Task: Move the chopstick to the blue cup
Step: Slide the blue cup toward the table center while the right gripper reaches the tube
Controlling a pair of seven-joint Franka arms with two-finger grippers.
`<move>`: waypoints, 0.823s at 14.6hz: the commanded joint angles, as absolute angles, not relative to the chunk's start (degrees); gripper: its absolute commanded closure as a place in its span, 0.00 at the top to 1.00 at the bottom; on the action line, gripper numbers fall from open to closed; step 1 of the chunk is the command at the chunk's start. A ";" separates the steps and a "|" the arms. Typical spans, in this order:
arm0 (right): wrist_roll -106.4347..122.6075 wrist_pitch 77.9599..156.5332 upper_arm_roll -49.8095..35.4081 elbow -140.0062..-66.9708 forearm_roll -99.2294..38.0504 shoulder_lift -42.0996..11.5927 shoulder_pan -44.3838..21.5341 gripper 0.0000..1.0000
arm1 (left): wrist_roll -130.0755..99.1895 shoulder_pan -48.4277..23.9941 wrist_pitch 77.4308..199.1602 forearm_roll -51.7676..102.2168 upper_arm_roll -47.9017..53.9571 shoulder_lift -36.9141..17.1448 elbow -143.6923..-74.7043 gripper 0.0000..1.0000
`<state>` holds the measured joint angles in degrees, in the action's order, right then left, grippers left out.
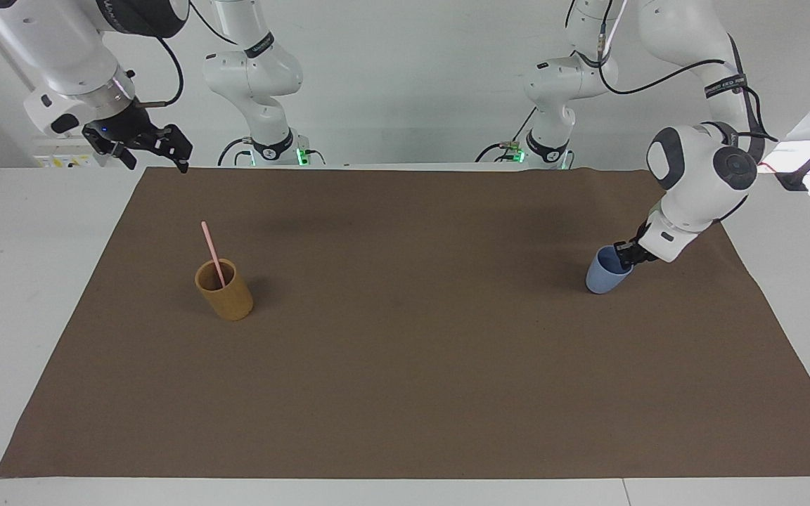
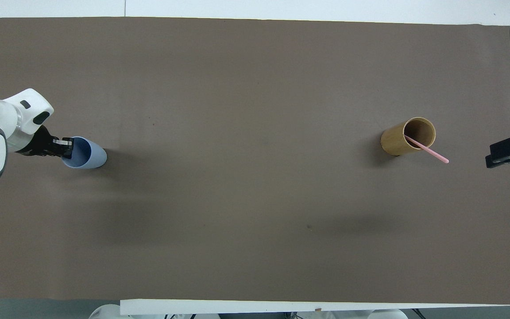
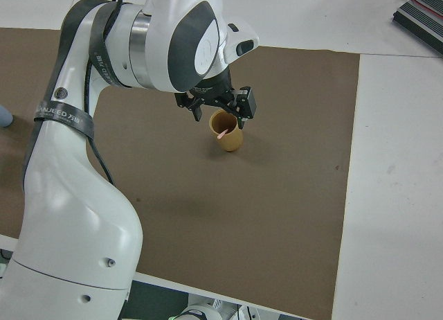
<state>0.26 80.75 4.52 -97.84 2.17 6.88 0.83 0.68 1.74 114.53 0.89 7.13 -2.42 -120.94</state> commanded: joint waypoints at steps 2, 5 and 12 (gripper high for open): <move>-0.09 81.56 4.48 -99.67 1.23 8.26 0.97 1.00 | -4.89 -11.12 106.97 6.14 6.68 -0.61 -114.01 0.00; -0.26 81.65 4.48 -99.67 0.88 8.26 0.88 1.00 | -14.74 -20.63 112.91 6.59 6.68 -1.05 -113.29 0.00; 0.26 86.02 4.48 -103.36 -1.21 9.23 0.97 1.00 | -32.51 -34.97 114.95 6.68 6.59 -14.05 -102.04 0.00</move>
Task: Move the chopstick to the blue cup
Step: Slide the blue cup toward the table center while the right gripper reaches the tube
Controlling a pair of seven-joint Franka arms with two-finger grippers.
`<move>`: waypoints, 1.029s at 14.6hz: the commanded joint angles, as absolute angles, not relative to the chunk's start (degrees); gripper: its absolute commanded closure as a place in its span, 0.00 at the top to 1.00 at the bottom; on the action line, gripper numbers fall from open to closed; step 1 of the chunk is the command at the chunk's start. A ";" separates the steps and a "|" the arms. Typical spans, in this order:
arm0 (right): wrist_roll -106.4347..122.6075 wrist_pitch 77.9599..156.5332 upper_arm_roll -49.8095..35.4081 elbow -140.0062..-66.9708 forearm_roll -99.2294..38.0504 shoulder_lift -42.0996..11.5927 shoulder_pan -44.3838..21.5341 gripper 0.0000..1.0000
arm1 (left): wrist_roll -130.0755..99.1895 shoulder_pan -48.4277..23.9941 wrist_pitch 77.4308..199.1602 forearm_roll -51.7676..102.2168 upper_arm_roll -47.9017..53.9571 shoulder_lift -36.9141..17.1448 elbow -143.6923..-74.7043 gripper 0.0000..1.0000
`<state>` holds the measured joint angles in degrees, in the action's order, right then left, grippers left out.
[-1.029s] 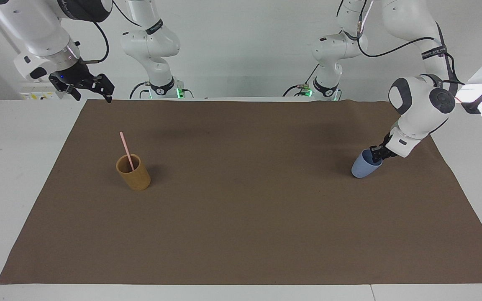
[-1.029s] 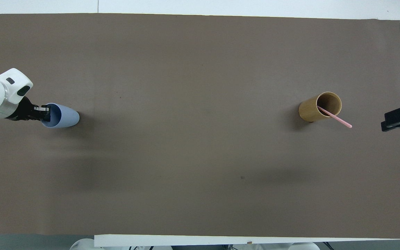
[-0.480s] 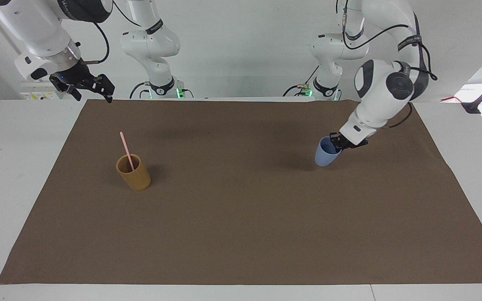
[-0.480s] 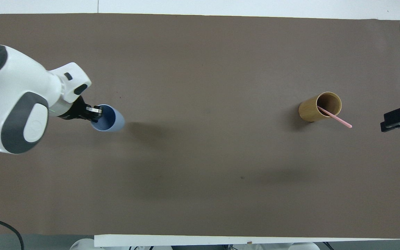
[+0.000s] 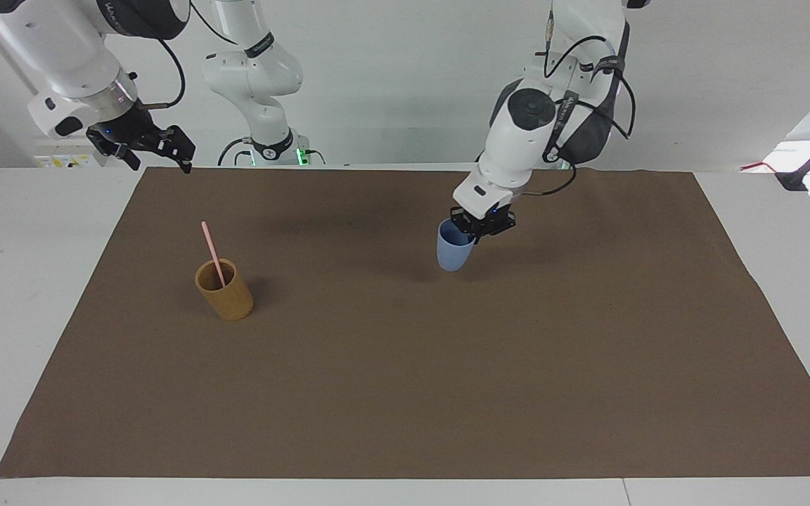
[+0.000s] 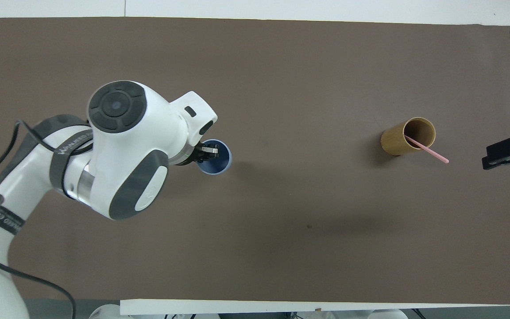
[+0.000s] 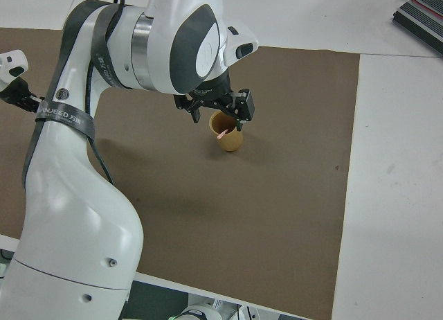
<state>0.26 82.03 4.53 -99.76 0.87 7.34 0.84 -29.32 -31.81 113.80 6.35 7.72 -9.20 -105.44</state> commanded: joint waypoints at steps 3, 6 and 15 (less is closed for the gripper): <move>4.73 88.14 4.57 -102.84 -3.87 3.28 0.97 1.00 | -35.33 -37.96 117.51 6.50 6.50 -16.51 -102.22 0.00; 5.09 89.38 4.22 -103.09 -2.39 -1.48 -2.54 1.00 | -37.00 -38.76 119.96 6.42 6.59 -17.58 -103.09 0.00; 15.01 96.42 4.22 -105.82 1.85 -6.59 -1.24 0.88 | -40.51 -39.46 121.56 6.42 6.59 -17.75 -103.45 1.00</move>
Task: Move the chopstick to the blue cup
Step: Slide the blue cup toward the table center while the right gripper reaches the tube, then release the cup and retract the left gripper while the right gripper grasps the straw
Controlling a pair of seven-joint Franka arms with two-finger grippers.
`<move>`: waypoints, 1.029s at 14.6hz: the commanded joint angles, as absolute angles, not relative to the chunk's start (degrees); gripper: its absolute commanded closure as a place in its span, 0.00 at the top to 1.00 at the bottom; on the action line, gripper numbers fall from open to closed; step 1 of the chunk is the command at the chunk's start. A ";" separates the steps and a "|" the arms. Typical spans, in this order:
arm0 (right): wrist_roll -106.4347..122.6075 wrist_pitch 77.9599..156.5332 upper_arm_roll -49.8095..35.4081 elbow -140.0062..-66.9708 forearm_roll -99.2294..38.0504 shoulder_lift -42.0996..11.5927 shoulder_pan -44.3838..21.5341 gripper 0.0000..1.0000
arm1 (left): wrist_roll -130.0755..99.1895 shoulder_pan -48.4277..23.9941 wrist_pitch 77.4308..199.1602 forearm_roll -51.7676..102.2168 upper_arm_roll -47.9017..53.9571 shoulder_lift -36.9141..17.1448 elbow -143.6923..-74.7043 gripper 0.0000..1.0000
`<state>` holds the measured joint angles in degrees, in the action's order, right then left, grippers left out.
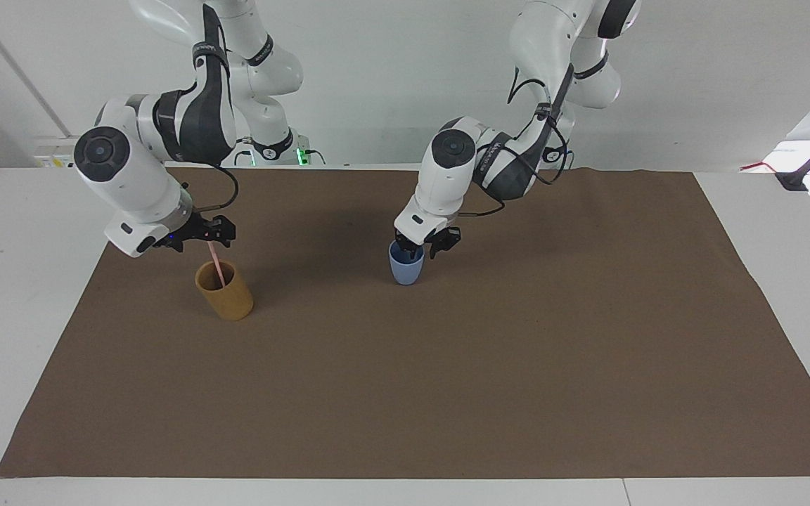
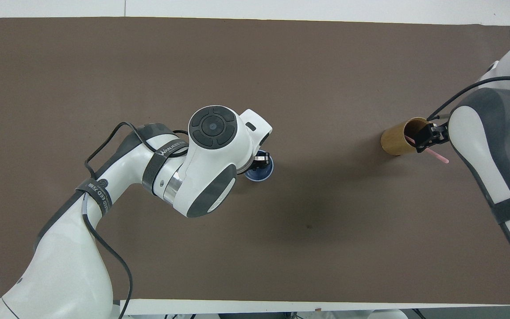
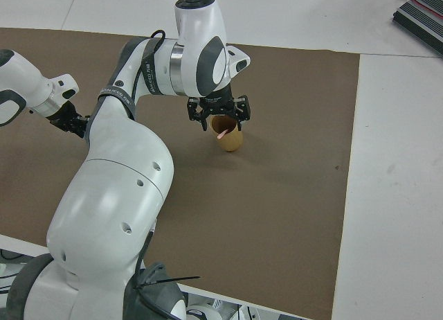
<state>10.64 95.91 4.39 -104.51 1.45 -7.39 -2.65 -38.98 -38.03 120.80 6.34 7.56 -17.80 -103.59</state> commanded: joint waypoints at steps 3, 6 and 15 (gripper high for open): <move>16.17 96.07 4.13 -107.75 1.76 -6.06 1.40 0.68 | -40.87 -37.63 119.11 6.94 6.24 -15.48 -102.48 1.00; 15.03 95.27 4.13 -107.67 0.62 -6.06 1.32 0.63 | -40.61 -33.41 110.95 7.03 6.15 -13.72 -97.84 1.00; 13.80 94.75 4.13 -107.23 0.62 -6.15 0.70 0.00 | -6.82 2.08 98.52 2.84 5.36 -4.04 -97.47 1.00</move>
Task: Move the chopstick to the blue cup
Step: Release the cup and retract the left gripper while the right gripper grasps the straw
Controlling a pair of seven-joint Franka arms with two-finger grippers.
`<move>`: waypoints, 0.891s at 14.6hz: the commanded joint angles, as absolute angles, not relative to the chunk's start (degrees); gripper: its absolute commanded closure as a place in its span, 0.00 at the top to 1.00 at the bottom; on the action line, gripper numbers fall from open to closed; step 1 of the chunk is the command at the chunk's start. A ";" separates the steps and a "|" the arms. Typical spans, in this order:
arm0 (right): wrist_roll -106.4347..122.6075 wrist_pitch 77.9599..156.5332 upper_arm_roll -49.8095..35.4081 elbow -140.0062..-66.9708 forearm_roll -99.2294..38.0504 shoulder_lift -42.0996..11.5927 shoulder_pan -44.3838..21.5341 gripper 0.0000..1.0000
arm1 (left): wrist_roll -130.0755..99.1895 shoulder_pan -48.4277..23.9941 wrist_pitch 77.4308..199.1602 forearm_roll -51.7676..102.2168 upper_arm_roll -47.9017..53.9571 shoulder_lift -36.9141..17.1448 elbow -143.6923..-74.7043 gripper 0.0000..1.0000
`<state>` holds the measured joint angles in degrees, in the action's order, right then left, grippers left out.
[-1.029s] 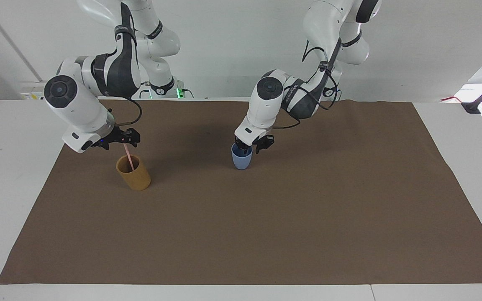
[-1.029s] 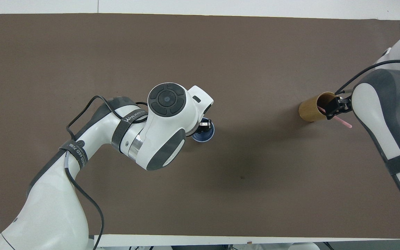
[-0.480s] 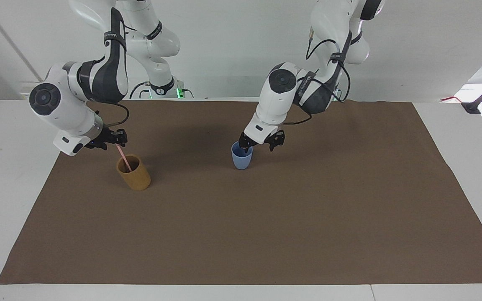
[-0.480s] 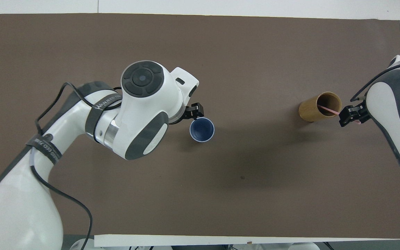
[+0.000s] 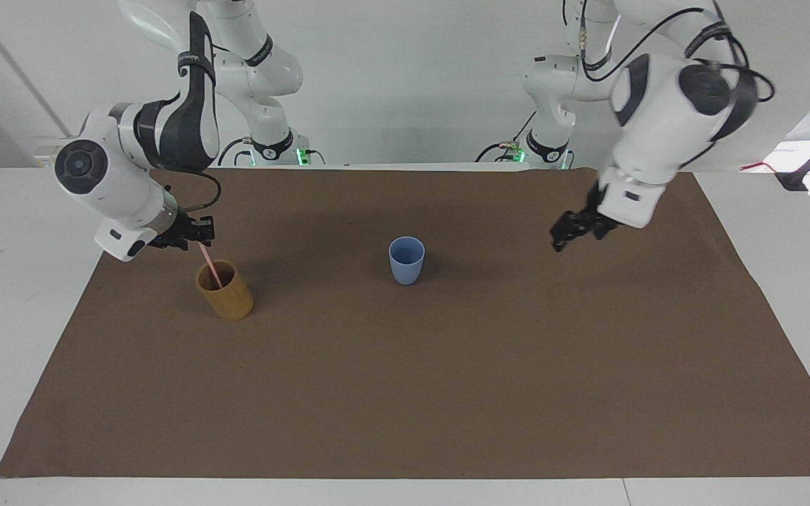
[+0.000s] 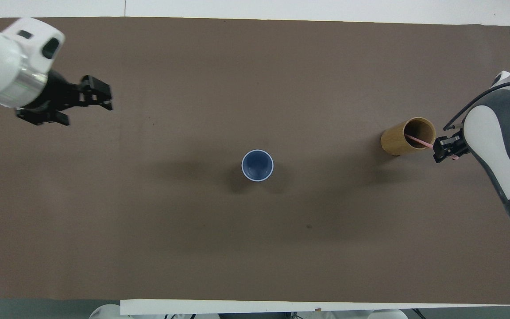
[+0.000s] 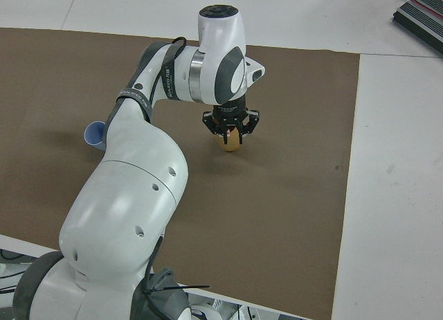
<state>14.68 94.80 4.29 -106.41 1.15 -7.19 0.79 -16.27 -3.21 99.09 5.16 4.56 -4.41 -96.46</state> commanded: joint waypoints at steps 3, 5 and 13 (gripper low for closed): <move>14.33 94.57 4.22 -106.79 0.70 -6.24 0.79 0.00 | -3.08 5.27 99.66 0.53 5.36 -4.13 -97.29 1.00; 14.33 93.53 4.13 -106.27 0.70 -6.24 0.79 0.00 | -3.08 5.27 99.84 0.44 5.36 -4.13 -97.21 1.00; 14.85 75.43 3.78 -92.83 1.32 -4.92 0.62 0.00 | -2.73 4.48 100.28 -2.54 5.62 -4.39 -96.07 1.00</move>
<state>14.68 79.01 4.28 -95.88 1.16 -5.37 0.44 -2.85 5.45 99.64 -0.38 5.73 -4.59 -96.42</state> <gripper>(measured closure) 0.943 0.000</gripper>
